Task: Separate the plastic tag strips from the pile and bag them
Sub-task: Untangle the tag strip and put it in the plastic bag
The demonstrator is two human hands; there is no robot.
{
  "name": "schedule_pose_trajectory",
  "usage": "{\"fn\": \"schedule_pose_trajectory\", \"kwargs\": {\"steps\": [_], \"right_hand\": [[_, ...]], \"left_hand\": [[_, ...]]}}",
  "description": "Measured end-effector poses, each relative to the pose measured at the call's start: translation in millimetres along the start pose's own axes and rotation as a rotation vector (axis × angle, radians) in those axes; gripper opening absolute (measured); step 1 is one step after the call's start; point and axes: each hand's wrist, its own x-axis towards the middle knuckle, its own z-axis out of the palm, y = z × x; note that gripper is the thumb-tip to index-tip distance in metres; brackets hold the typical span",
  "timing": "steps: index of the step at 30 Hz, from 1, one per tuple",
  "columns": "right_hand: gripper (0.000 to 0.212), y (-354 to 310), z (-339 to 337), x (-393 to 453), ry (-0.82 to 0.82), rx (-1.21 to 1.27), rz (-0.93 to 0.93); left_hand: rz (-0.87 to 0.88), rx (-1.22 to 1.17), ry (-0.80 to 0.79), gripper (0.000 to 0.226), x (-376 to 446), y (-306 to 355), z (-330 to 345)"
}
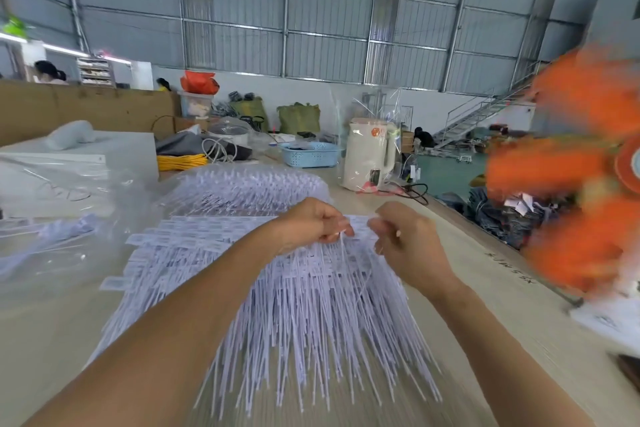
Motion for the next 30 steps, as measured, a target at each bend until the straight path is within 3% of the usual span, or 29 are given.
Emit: {"fn": "schedule_pose_trajectory", "kwargs": {"steps": [3, 5, 10, 13, 17, 21, 23, 26, 30], "right_hand": [[0.019, -0.4, -5.0, 2.1, -0.086, 0.484, 0.522], [0.019, 0.1, -6.7, -0.8, -0.122, 0.697, 0.625], [0.037, -4.5, 1.5, 3.3, -0.183, 0.669, 0.576], [0.032, -10.0, 10.1, 12.5, -0.180, 0.641, 0.577], [0.031, -17.5, 24.7, 16.2, -0.404, 0.522, 0.575], [0.026, -18.8, 29.3, 19.4, -0.503, 0.495, 0.615], [0.023, -18.6, 25.4, 19.5, -0.496, 0.509, 0.567], [0.017, -18.7, 20.0, 18.7, -0.475, 0.502, 0.495], [0.022, -17.7, 20.1, 21.1, -0.544, 0.411, 0.504]], "left_hand": [[-0.016, 0.065, 0.003, 0.026, -1.6, 3.6, 3.9], [-0.026, 0.079, -0.014, 0.037, -2.7, 3.3, 4.2], [0.007, 0.116, 0.004, 0.042, -8.0, -6.4, 8.6], [0.050, 0.144, 0.061, 0.044, -7.7, -12.0, 8.0], [0.113, 0.177, 0.130, 0.055, -7.3, -14.8, 3.2], [0.119, 0.214, 0.095, 0.062, -10.1, -17.7, -2.5], [0.094, 0.261, 0.071, 0.049, -10.6, -20.9, -8.8], [0.061, 0.389, -0.006, 0.006, -14.4, -23.1, -17.0], [0.031, 0.330, -0.002, 0.010, -17.1, -25.7, -18.0]]}}
